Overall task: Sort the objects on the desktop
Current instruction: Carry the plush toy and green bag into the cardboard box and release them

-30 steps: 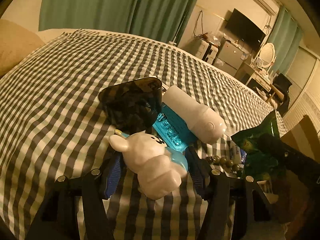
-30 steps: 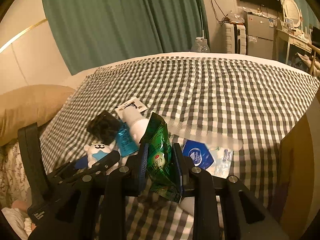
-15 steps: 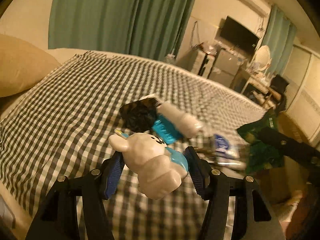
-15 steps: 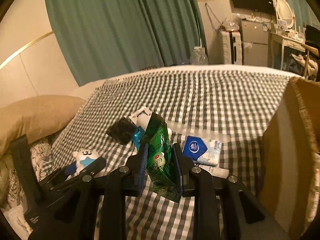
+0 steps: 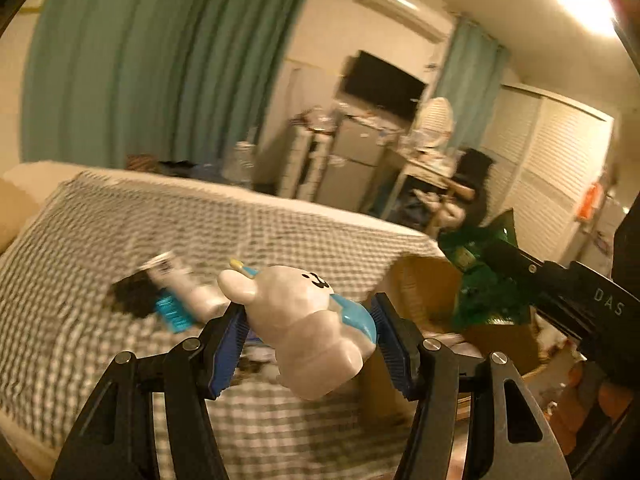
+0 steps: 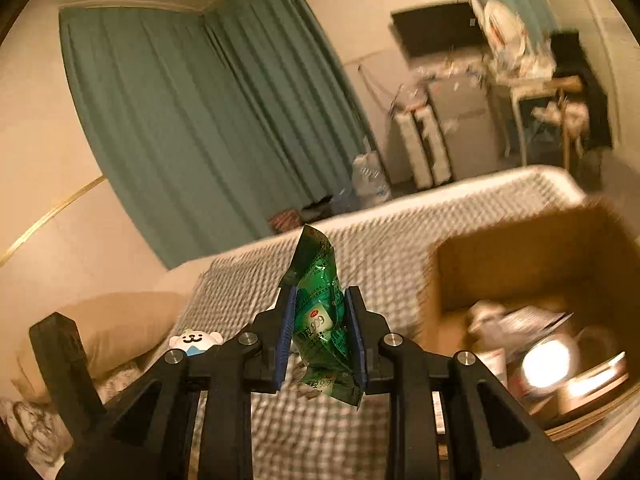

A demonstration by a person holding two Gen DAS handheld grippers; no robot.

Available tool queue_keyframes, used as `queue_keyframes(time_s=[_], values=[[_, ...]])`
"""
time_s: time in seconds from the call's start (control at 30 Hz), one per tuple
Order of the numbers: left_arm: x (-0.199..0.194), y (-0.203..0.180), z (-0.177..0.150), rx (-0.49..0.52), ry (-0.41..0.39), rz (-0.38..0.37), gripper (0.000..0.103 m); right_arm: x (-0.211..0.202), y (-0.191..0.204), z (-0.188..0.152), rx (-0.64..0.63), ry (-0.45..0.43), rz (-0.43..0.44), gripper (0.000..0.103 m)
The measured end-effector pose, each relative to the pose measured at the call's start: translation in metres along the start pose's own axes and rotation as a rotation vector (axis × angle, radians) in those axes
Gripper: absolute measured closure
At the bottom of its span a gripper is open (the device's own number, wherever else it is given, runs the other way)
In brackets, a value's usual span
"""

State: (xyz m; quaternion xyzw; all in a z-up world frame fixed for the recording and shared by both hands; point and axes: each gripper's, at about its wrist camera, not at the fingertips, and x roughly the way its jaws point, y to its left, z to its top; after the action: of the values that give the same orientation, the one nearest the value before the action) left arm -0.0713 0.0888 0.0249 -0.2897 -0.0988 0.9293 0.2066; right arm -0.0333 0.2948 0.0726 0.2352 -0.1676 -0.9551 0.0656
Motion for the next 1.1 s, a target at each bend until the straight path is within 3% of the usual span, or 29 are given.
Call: queue_keyframes(time_s=[0.13, 0.3, 0.57, 0.67, 0.7, 0.73, 0.77, 0.8, 1.1], values=[[0.013, -0.044, 0.012, 0.029, 0.007, -0.07, 0.041, -0.017, -0.022, 0.018, -0.006, -0.024, -0.025, 0.078], [0.047, -0.097, 0.017, 0.078, 0.041, -0.14, 0.041, -0.011, -0.072, 0.028, 0.002, 0.025, -0.127, 0.078], [0.108, -0.17, -0.006, 0.243, 0.102, -0.173, 0.041, 0.013, -0.158, 0.024, 0.116, 0.126, -0.235, 0.077], [0.123, -0.177, -0.014, 0.292, 0.119, -0.179, 0.04, 0.014, -0.176, 0.024, 0.115, 0.123, -0.255, 0.074], [0.125, -0.178, -0.016, 0.298, 0.121, -0.179, 0.037, 0.014, -0.18, 0.024, 0.125, 0.119, -0.258, 0.059], [0.128, -0.177, -0.017, 0.299, 0.122, -0.177, 0.026, 0.013, -0.185, 0.024, 0.148, 0.106, -0.276, 0.035], [0.13, -0.176, -0.017, 0.298, 0.122, -0.159, 0.018, 0.012, -0.189, 0.024, 0.16, 0.093, -0.284, 0.028], [0.129, -0.174, -0.016, 0.295, 0.114, -0.137, 0.008, 0.012, -0.192, 0.025, 0.177, 0.075, -0.286, 0.027], [0.087, -0.129, 0.006, 0.321, 0.032, -0.038, 0.004, 0.0, -0.17, 0.023, 0.205, 0.034, -0.242, 0.027]])
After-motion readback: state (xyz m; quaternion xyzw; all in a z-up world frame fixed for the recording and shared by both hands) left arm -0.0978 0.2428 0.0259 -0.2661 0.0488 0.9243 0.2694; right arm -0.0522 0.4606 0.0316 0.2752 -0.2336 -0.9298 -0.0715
